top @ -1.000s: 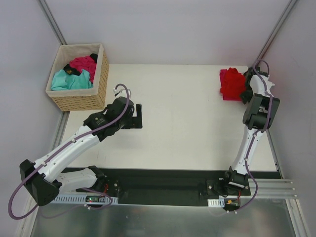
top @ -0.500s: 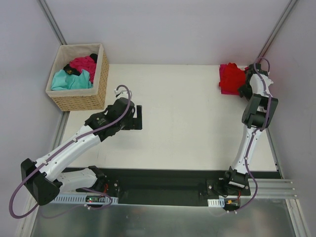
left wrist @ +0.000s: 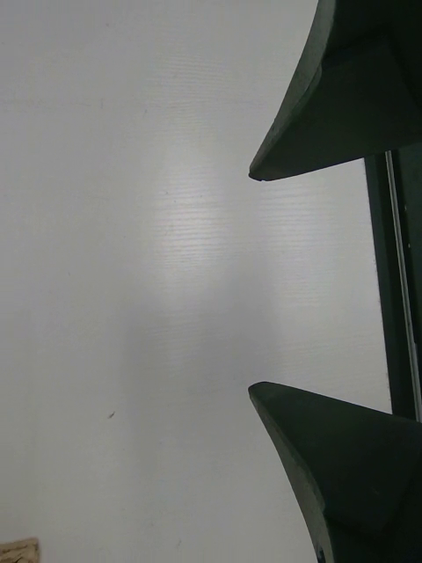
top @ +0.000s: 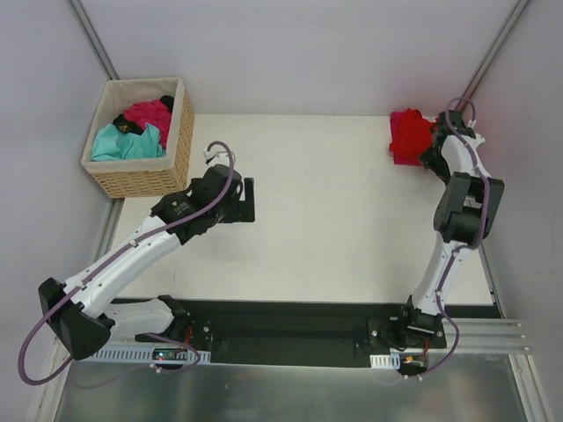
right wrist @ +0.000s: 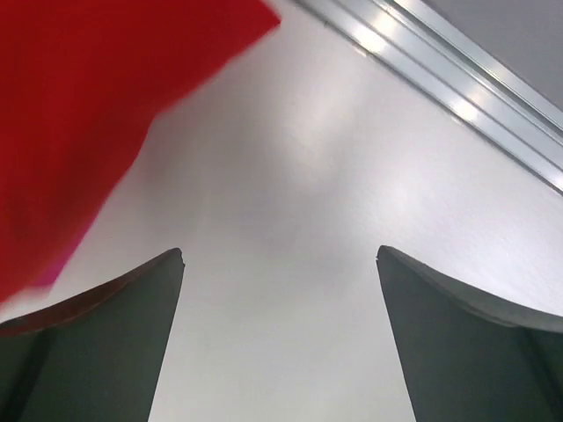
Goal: Fold and stack the t-shirts
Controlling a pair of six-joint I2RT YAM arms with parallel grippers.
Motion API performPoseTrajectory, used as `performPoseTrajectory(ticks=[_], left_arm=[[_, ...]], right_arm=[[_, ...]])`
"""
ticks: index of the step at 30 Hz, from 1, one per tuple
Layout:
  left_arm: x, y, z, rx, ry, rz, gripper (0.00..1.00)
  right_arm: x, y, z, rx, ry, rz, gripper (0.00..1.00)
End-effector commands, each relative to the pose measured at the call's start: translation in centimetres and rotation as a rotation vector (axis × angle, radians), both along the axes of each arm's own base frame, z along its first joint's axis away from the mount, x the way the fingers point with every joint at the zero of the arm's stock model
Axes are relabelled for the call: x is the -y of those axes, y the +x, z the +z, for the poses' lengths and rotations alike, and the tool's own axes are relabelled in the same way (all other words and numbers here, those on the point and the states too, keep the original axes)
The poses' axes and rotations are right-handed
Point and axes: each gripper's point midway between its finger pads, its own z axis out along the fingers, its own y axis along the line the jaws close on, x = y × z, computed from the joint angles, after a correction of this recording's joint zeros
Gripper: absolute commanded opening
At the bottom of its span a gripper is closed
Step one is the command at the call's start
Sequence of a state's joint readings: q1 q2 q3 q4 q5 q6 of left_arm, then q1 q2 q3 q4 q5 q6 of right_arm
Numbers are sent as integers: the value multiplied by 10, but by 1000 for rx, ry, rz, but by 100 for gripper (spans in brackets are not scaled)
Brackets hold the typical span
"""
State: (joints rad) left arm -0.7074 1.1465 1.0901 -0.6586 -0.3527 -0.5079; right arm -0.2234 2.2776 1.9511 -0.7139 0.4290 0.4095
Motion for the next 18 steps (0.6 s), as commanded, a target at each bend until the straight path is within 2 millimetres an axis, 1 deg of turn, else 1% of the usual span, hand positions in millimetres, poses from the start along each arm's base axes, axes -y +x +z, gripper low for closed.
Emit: performPoseTrajectory(ticks=[1, 2, 3, 4, 5, 6, 7, 8, 9, 10, 11, 12, 13, 14, 15, 16, 17, 18], left_arm=[[-15, 21, 66, 153, 34, 82, 99], [-19, 28, 71, 167, 73, 104, 99], [-25, 32, 80, 189, 111, 112, 99], [-32, 38, 101, 234, 122, 144, 99], [-39, 46, 108, 246, 141, 163, 99], [-43, 51, 115, 258, 143, 180, 99], [-45, 57, 134, 291, 114, 198, 99], [-59, 65, 139, 289, 119, 252, 99], [-66, 70, 146, 303, 115, 285, 99], [-77, 75, 161, 330, 99, 327, 99], [-84, 83, 161, 319, 93, 347, 99], [-111, 91, 164, 320, 102, 424, 99], [-122, 98, 175, 336, 91, 453, 99], [-131, 106, 171, 318, 99, 470, 99], [-163, 112, 181, 334, 106, 561, 99], [-175, 117, 181, 325, 113, 587, 99], [-188, 128, 171, 292, 120, 614, 99], [-213, 131, 173, 289, 121, 679, 99]], right_arm=[[-62, -11, 193, 435, -146, 168, 96], [-77, -24, 228, 510, -144, 199, 96], [-104, -27, 237, 529, -122, 270, 96], [-120, -36, 238, 519, -92, 306, 96], [-152, -47, 253, 560, -41, 384, 96], [-170, -54, 252, 565, -8, 434, 96], [-188, -58, 256, 594, 19, 482, 96], [-221, -71, 238, 564, 51, 560, 96], [-236, -82, 245, 598, 48, 611, 96], [-253, -84, 247, 628, 43, 665, 96], [-273, -97, 227, 578, 32, 723, 96], [-280, -106, 223, 563, 34, 742, 96], [-291, -112, 214, 550, 53, 779, 96], [-303, -123, 198, 515, 62, 821, 96], [-307, -130, 193, 508, 65, 839, 96], [-312, -135, 190, 508, 66, 859, 96], [-322, -142, 186, 500, 73, 894, 96], [-323, -150, 172, 473, 73, 911, 96]])
